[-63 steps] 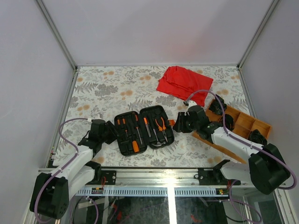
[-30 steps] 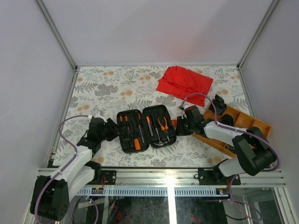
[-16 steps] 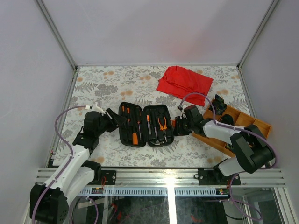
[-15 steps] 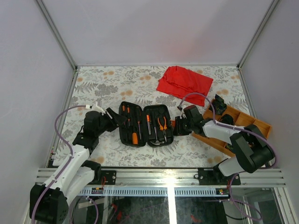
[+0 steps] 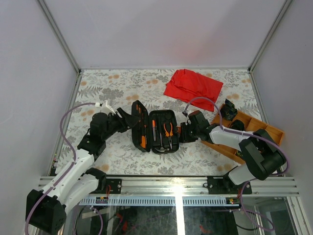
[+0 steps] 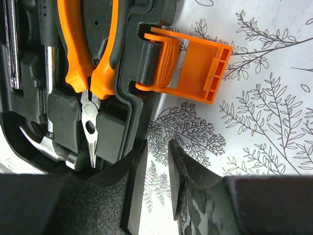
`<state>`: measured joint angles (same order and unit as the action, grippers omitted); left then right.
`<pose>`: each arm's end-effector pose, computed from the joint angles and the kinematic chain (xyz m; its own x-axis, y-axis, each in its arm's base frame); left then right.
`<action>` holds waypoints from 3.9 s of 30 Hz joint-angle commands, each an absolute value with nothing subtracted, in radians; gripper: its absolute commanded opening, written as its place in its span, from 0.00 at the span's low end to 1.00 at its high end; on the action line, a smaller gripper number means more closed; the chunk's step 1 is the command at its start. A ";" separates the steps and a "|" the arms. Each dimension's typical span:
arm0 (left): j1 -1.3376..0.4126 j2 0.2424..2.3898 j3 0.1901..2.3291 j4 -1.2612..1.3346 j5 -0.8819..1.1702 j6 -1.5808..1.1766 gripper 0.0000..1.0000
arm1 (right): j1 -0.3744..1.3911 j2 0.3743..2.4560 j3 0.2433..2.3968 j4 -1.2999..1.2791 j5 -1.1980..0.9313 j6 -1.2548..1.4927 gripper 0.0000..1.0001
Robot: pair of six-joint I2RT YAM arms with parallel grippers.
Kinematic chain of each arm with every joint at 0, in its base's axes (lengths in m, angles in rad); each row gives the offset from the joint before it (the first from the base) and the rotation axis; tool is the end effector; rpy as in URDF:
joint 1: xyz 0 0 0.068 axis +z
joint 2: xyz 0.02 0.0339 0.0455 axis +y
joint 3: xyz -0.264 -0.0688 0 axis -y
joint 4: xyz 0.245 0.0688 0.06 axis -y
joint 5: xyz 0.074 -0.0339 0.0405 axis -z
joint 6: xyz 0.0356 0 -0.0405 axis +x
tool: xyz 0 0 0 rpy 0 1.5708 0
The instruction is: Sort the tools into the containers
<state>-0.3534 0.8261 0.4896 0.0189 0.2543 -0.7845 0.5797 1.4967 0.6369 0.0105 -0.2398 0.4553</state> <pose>0.1800 -0.0760 0.2495 -0.6024 -0.5066 -0.6168 0.1888 0.6605 -0.7267 0.2276 0.1591 0.1488 -0.8559 -0.0498 -0.5148 -0.3196 0.8336 0.4506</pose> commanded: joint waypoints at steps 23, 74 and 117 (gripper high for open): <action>-0.509 0.981 0.553 -0.013 0.246 -0.801 0.50 | 0.618 1.112 0.547 0.088 0.025 0.562 0.44; -0.687 1.288 0.713 0.113 0.227 -0.805 0.58 | 0.617 0.818 0.409 -0.111 0.265 0.690 0.50; -0.716 1.568 0.762 -0.161 -0.135 -0.711 0.75 | 0.599 0.988 0.417 0.068 0.072 0.710 0.70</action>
<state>-0.7124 1.5097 0.7971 -0.1131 -0.0528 -0.7429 0.6090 0.9459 0.3817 -0.0154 0.1234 0.7090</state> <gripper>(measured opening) 0.770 0.676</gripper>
